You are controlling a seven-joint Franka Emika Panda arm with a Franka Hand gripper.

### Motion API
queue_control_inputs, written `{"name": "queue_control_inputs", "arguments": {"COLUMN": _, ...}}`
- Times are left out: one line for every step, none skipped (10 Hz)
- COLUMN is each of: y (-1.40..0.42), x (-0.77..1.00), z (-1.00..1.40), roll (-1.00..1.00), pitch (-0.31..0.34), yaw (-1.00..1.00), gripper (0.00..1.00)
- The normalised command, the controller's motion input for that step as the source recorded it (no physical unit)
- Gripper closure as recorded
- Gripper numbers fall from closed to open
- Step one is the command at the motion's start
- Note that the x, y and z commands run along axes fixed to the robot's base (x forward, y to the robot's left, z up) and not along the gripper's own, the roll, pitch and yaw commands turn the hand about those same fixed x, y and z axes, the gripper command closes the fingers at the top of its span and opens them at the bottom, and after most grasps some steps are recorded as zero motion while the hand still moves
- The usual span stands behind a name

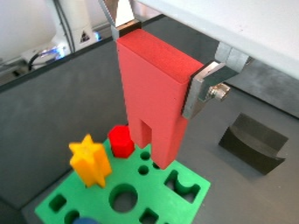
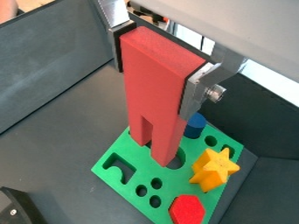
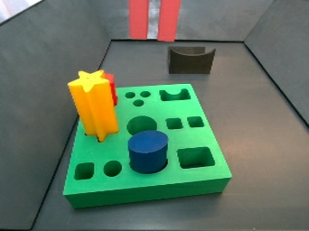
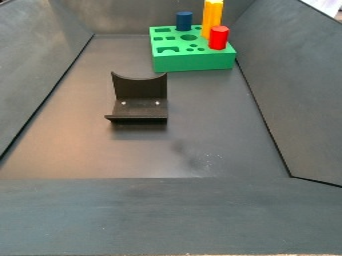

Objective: Pick up the double-square object. Move up. Rotate the double-square object. Place the double-square object on the fixture. Regrasp the double-square object. Move to above the board. Insert the double-square object.
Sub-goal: Insert the double-square object.

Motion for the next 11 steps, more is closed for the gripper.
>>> {"name": "queue_control_inputs", "arguments": {"y": -0.15, "x": 0.63, "z": -0.22, "roll": 0.07, "pitch": 0.107, "yaw": 0.52, "gripper": 1.0}}
{"name": "queue_control_inputs", "arguments": {"y": -0.22, "x": 0.6, "z": -0.2, "roll": 0.06, "pitch": 0.046, "yaw": 0.51, "gripper": 1.0}}
{"name": "queue_control_inputs", "arguments": {"y": -0.13, "x": 0.52, "z": -0.29, "roll": 0.0, "pitch": 0.0, "yaw": 0.62, "gripper": 1.0}}
{"name": "queue_control_inputs", "arguments": {"y": -0.1, "x": 0.46, "z": -0.36, "roll": 0.0, "pitch": -0.02, "yaw": 0.63, "gripper": 1.0}}
{"name": "queue_control_inputs", "arguments": {"y": -0.08, "x": 0.42, "z": -0.41, "roll": 0.0, "pitch": -0.043, "yaw": 0.48, "gripper": 1.0}}
{"name": "queue_control_inputs", "arguments": {"y": -0.05, "x": 0.33, "z": -0.49, "roll": 0.0, "pitch": -0.066, "yaw": 0.18, "gripper": 1.0}}
{"name": "queue_control_inputs", "arguments": {"y": -0.05, "x": 0.19, "z": -0.55, "roll": 0.0, "pitch": -0.094, "yaw": 0.0, "gripper": 1.0}}
{"name": "queue_control_inputs", "arguments": {"y": -0.05, "x": 0.05, "z": -0.54, "roll": -0.01, "pitch": -0.09, "yaw": -0.13, "gripper": 1.0}}
{"name": "queue_control_inputs", "arguments": {"y": -0.05, "x": 0.0, "z": -0.53, "roll": -0.08, "pitch": -0.129, "yaw": -0.27, "gripper": 1.0}}
{"name": "queue_control_inputs", "arguments": {"y": -0.06, "x": 0.0, "z": -0.53, "roll": -0.11, "pitch": -0.154, "yaw": -0.2, "gripper": 1.0}}
{"name": "queue_control_inputs", "arguments": {"y": -0.1, "x": 0.0, "z": -0.51, "roll": -0.08, "pitch": -0.124, "yaw": -0.11, "gripper": 1.0}}
